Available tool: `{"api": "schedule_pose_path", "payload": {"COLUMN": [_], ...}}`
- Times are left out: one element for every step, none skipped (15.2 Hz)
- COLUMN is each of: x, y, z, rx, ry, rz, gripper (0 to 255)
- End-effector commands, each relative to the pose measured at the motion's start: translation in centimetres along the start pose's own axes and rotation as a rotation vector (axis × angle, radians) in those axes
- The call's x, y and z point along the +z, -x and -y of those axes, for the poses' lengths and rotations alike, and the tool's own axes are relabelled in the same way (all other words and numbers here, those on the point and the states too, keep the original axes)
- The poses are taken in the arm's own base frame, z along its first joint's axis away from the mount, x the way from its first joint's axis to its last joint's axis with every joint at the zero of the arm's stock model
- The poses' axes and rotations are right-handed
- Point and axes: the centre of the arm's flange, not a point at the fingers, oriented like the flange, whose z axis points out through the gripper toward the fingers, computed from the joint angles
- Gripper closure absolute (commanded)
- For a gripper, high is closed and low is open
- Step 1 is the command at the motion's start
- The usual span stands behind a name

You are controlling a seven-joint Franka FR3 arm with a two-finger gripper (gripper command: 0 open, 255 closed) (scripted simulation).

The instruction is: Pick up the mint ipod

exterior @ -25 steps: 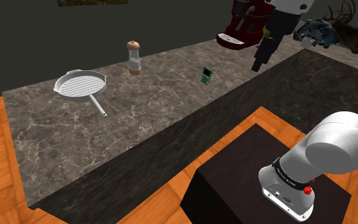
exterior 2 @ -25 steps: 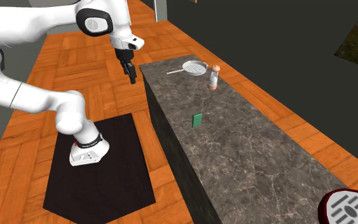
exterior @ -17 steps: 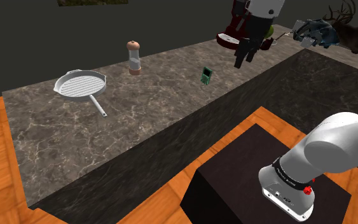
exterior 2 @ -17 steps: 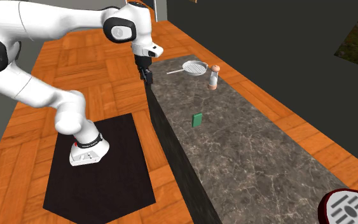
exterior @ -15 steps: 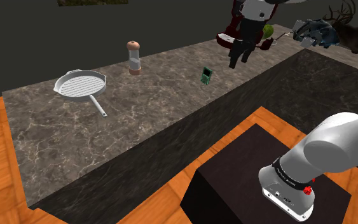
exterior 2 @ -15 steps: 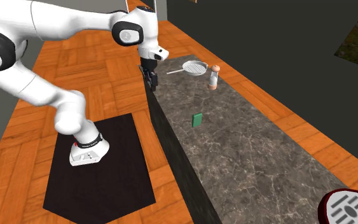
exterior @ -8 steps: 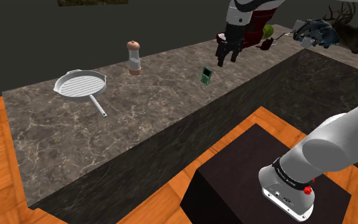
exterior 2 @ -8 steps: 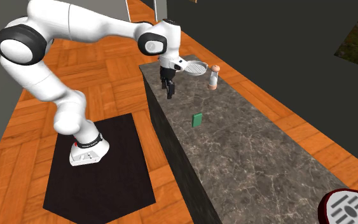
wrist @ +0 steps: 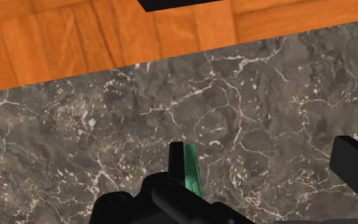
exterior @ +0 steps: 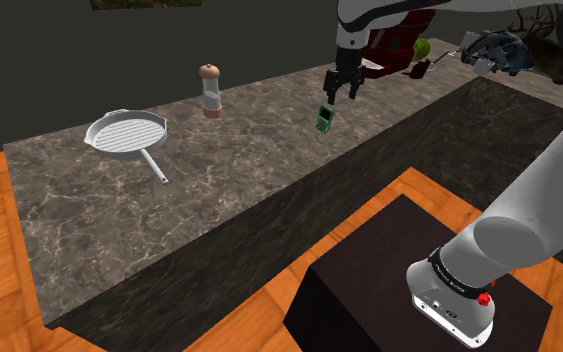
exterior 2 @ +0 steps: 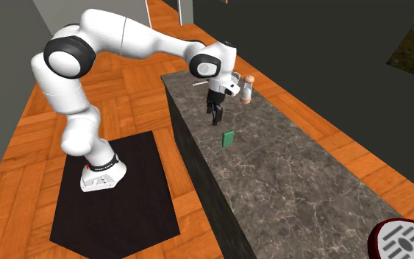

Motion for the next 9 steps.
{"api": "schedule_pose_path", "payload": {"x": [1.1, 1.6, 2.2, 2.7, 3.0, 3.5, 4.0, 4.5, 5.0], "y": [-2.2, -3.4, -4.5, -5.6, -6.1, -6.1, -6.2, -6.3, -6.4], "z": [-1.5, -2.0, -2.6, -3.2, -3.5, -3.5, -3.5, -3.5, -3.4], "rx": [0.026, 0.039, 0.051, 0.064, 0.07, 0.07, 0.07, 0.07, 0.07], "ry": [0.004, 0.006, 0.008, 0.01, 0.011, 0.011, 0.011, 0.011, 0.011], "rz": [0.012, 0.018, 0.023, 0.029, 0.031, 0.031, 0.031, 0.031, 0.031], "gripper": [0, 0, 0, 0, 0, 0, 0, 0, 0]}}
